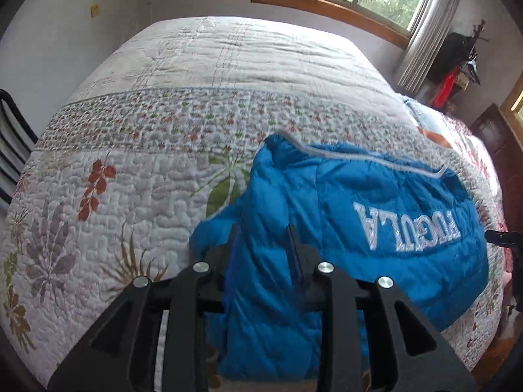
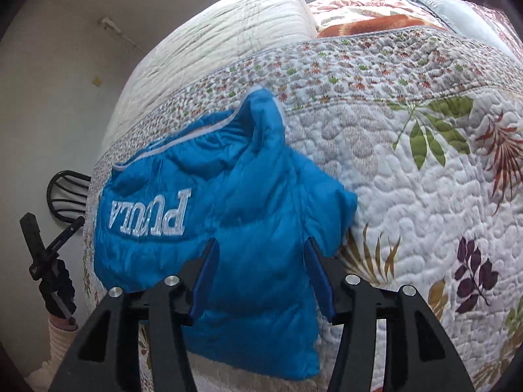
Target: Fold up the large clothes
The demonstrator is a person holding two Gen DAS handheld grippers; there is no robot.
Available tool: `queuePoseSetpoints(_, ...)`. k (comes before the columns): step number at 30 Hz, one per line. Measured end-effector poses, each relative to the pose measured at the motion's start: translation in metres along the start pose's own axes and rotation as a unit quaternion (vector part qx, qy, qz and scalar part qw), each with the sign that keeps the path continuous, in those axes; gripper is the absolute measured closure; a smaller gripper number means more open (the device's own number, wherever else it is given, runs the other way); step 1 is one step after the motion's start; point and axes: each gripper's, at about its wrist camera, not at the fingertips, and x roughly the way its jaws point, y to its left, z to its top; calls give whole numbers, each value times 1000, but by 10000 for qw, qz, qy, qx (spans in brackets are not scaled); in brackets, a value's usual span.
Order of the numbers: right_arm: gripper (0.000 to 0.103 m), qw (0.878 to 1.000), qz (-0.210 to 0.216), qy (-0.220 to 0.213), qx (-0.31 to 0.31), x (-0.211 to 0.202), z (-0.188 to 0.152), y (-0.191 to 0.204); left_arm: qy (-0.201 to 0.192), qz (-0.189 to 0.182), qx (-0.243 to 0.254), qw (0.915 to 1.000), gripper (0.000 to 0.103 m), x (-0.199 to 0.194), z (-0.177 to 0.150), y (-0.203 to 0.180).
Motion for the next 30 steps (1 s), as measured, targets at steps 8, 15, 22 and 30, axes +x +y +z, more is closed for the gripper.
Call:
queuePoseSetpoints(8, 54, 9999, -17, 112, -4, 10, -40, -1, 366, -220, -256, 9988, 66, 13, -50, 21)
queuePoseSetpoints(15, 86, 9999, -121, -34, -98, 0, -39, 10, 253, -679, -568, 9958, 99, 4, -48, 24)
queuePoseSetpoints(22, 88, 9993, -266, 218, 139, 23, -49, -10, 491, -635, -751, 9939, 97, 36, -68, 41)
queuePoseSetpoints(30, 86, 9973, -719, 175, -37, 37, -54, 2, 434, 130, -117, 9989, 95, 40, -68, 14)
